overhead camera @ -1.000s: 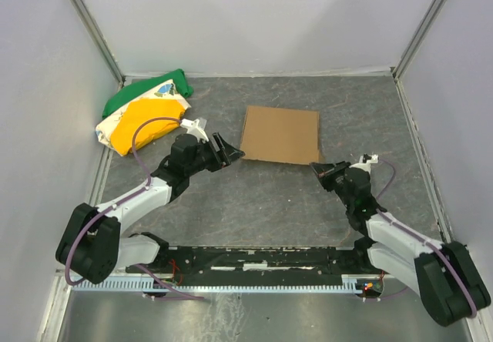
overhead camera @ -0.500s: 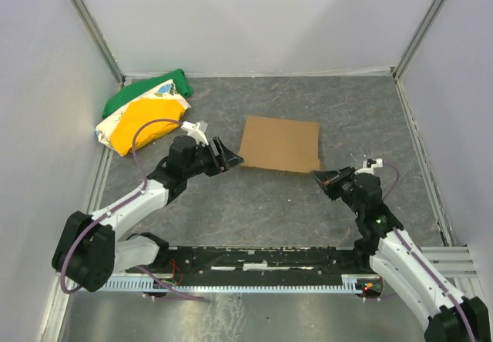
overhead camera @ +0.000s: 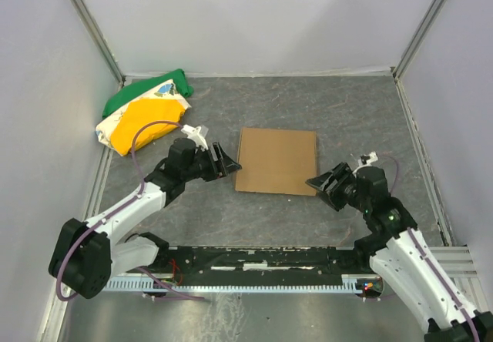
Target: Fold the paper box
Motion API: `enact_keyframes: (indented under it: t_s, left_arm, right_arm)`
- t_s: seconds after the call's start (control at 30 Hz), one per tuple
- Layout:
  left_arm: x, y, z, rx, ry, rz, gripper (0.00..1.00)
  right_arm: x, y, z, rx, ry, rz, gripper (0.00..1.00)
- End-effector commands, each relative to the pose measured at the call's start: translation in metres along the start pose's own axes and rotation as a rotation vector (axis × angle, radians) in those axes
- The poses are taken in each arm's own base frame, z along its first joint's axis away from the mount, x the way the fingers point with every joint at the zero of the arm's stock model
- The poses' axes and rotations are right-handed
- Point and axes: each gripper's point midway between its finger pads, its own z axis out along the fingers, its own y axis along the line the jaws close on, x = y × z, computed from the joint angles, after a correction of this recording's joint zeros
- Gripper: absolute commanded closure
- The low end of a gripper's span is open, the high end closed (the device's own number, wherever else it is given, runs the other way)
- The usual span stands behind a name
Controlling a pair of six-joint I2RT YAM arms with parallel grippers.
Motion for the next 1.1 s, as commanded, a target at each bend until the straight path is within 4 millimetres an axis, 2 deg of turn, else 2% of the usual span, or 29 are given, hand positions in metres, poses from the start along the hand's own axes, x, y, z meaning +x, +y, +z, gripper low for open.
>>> enact_keyframes:
  t_s: [0.0,0.07,0.13,0.23,0.4,0.5,0.77,0.93,1.07]
  left_arm:
    - [0.004,-0.006,-0.001,0.018,0.024,0.040,0.26]
    - [0.006,-0.004,0.000,0.005,0.046,0.050,0.26]
    - [0.014,0.001,0.003,-0.011,0.092,0.064,0.26]
    - [0.026,0.005,0.010,-0.014,0.149,0.077,0.26]
    - [0.037,0.006,0.022,-0.008,0.190,0.100,0.26]
    - [0.038,0.003,0.027,0.008,0.195,0.104,0.26]
    - [0.028,-0.003,0.037,0.012,0.171,0.131,0.26]
    - [0.035,-0.006,0.048,0.028,0.223,0.130,0.26]
    - [0.039,-0.012,0.050,0.035,0.242,0.138,0.26]
  right_arm:
    - [-0.002,-0.003,-0.021,0.147,0.086,-0.321,0.24]
    - [-0.017,-0.021,-0.032,0.304,0.077,-0.443,0.23]
    - [-0.029,-0.025,-0.036,0.368,0.065,-0.539,0.23]
    - [-0.038,-0.024,-0.017,0.376,0.077,-0.616,0.22]
    - [-0.032,-0.048,0.027,0.426,0.218,-0.666,0.24]
    - [-0.024,-0.045,0.043,0.349,0.237,-0.670,0.25]
    - [-0.022,-0.040,0.065,0.316,0.295,-0.698,0.18]
    - [-0.017,-0.043,0.072,0.305,0.334,-0.694,0.17]
    - [-0.015,-0.037,0.073,0.278,0.336,-0.694,0.17]
